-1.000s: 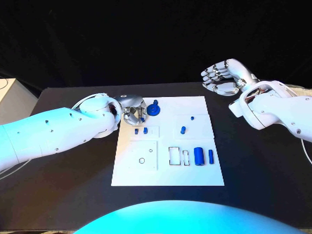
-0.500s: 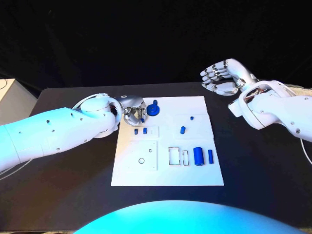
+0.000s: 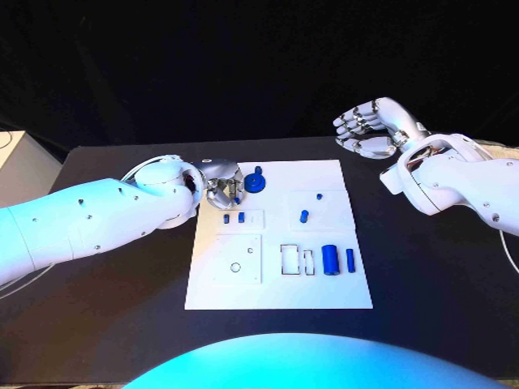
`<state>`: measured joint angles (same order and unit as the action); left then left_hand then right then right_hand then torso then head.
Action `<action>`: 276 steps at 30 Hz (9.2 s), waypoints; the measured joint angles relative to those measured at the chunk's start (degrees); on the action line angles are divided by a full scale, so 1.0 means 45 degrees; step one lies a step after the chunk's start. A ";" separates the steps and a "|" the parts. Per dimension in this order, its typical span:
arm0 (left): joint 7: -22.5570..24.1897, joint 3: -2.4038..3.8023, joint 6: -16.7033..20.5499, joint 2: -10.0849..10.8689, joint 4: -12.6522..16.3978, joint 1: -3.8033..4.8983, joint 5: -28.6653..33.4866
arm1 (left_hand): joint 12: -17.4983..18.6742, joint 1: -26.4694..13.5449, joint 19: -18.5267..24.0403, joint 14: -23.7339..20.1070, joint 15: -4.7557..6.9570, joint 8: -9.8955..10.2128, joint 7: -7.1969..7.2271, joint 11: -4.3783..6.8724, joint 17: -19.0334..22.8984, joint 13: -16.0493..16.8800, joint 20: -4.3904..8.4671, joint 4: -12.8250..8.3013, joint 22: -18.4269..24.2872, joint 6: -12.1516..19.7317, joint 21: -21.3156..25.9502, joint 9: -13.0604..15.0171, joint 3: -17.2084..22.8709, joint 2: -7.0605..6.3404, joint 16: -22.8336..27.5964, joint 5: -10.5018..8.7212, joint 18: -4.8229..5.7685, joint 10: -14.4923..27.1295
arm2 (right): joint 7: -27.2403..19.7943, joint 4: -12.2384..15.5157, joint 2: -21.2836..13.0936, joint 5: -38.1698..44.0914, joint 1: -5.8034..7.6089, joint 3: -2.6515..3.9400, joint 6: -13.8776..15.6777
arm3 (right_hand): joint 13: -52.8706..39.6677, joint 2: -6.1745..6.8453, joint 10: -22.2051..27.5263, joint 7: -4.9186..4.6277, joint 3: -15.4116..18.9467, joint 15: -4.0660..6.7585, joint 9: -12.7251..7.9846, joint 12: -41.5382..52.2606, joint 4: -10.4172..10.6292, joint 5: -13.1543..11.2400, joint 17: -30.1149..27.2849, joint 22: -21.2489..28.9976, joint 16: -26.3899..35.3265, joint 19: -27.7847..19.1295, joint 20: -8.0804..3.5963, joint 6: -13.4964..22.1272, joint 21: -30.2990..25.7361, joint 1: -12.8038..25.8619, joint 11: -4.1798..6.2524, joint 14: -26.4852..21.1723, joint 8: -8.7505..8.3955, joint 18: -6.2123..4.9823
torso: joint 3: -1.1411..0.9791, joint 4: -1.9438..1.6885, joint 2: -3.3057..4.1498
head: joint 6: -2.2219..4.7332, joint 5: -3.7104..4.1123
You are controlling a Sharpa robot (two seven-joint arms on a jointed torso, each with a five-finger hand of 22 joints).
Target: Assemble the parts on the task board
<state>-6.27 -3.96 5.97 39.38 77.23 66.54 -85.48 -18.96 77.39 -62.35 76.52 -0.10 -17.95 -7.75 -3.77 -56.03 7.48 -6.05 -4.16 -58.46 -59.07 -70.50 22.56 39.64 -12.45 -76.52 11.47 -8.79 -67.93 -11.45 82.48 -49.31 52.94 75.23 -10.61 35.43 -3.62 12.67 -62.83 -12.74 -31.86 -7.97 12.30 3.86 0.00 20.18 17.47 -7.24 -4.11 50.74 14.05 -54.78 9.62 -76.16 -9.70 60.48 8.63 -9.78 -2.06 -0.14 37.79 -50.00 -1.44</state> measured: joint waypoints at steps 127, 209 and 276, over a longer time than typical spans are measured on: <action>0.4748 0.0770 -0.0438 0.2588 0.0654 0.0073 1.6357 | -0.3321 -0.0060 0.3303 -0.4494 -0.0617 0.0556 -0.0617 -0.0660 0.5678 0.1980 -0.0523 0.0189 0.3122 0.1890 0.3550 -0.0293 -0.0925 0.0172 0.3819 0.0012 -0.0207 0.3314 | 0.4947 0.0090 0.1307 0.9061 -0.1294 -0.0146 -0.4142 | -0.0112 0.0336 -0.1438 0.0858 -0.0119 0.1818 0.0929 0.0019 0.0188 -0.0927 0.9920 -0.8805 -1.4123 0.5519 -0.1954 -0.1279 1.0454 0.0239 0.1074 0.5230 -0.0247 0.0314 | 0.0021 -0.0005 0.0018 | 0.0000 0.0616; 0.4669 0.0761 -0.0657 0.1851 -0.0110 0.0067 1.6327 | -0.3368 -0.0007 0.3302 -0.4540 -0.0664 0.0557 -0.0774 -0.0731 0.5771 0.1907 -0.0523 0.0152 0.3189 0.2141 0.3658 -0.0375 -0.1029 0.0223 0.3865 0.0012 -0.0205 0.3512 | 0.4923 0.3194 0.1992 0.9284 -0.2175 -0.0108 -0.1106 | -0.0350 -0.0320 -0.2523 0.1324 -0.1434 0.2151 0.1887 0.0090 -0.0570 -0.1521 1.0412 -1.2237 -1.5064 0.6372 -0.2323 -0.2363 1.3208 -0.0425 0.0935 0.5218 0.0724 0.0729 | 0.0138 -0.0037 -0.0313 | 0.0000 -0.0436; 0.4720 0.0758 -0.0839 0.0914 -0.1088 0.0067 1.6442 | -0.3470 -0.0058 0.3347 -0.4540 -0.0664 0.0557 -0.0773 -0.0777 0.5807 0.1885 -0.0568 0.0222 0.3239 0.2139 0.3758 -0.0382 -0.1098 0.0274 0.3913 0.0012 -0.0204 0.3558 | 0.5680 0.2365 0.3281 1.1062 -0.3695 -0.0303 -0.2100 | -0.0511 -0.0370 -0.2618 0.1337 -0.1491 0.2158 0.1971 0.0047 -0.0656 -0.1559 1.0394 -1.2262 -1.5062 0.6371 -0.2323 -0.2352 1.3207 -0.0432 0.1030 0.5212 0.0775 0.0709 | 0.0262 -0.0173 -0.0468 | 0.0000 -0.2050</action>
<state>14.97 -0.55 2.19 43.50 72.34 66.85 -11.50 -34.57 77.13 -47.29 56.09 -3.09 -15.44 -11.23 -7.27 -29.90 15.97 -8.61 -3.16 -43.88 -49.45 -53.59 20.84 34.70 -11.22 -58.91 11.53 -9.71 -51.92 14.11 93.13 -34.55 102.72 58.61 -11.97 25.98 -5.92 11.00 -74.61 -6.72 -38.57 1.74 21.17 4.07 -2.95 13.16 64.24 -62.42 -71.89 79.41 3.60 -65.36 69.05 -78.10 -5.07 83.93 12.11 -6.59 -0.88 -0.92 35.69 -50.00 -10.67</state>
